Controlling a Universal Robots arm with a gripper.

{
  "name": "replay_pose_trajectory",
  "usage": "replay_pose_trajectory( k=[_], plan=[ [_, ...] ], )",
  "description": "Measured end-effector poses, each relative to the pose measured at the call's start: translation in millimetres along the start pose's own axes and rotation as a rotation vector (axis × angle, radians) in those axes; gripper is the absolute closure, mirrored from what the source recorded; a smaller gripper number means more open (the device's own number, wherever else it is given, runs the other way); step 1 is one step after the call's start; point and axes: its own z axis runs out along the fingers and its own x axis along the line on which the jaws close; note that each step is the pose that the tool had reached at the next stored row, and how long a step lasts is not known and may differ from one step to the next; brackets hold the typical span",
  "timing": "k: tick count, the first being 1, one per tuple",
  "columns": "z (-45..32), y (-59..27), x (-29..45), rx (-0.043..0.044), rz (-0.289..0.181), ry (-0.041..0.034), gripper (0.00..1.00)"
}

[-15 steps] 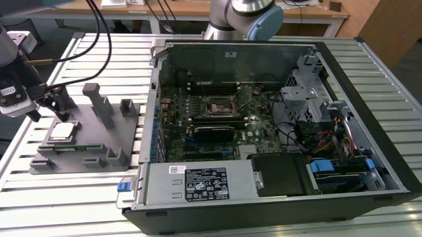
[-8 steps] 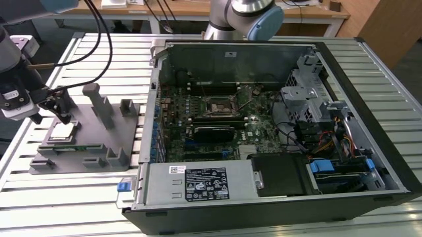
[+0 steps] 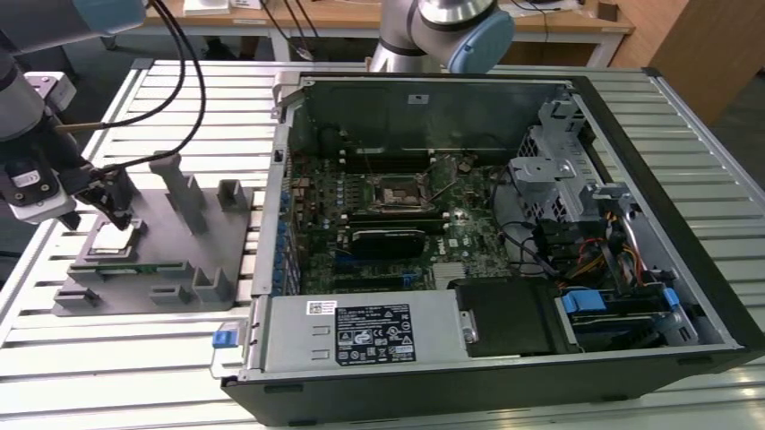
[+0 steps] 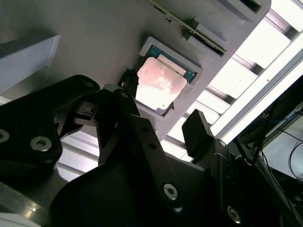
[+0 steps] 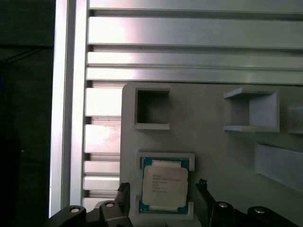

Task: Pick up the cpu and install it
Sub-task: 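Pick up the cpu and move it towards the insertion slot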

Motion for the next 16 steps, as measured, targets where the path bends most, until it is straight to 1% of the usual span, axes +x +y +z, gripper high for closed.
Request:
replay_pose_trajectory(
  k=[4,8,16],
  plan=[
    [4.4,-0.2,0.0,0.0019,0.0,0.0,0.35],
    [7.0,-0.2,-1.3,0.0023,0.0,0.0002,0.35],
    [9.1,-0.3,-1.7,0.0023,0.0,0.0001,0.35]
  ],
)
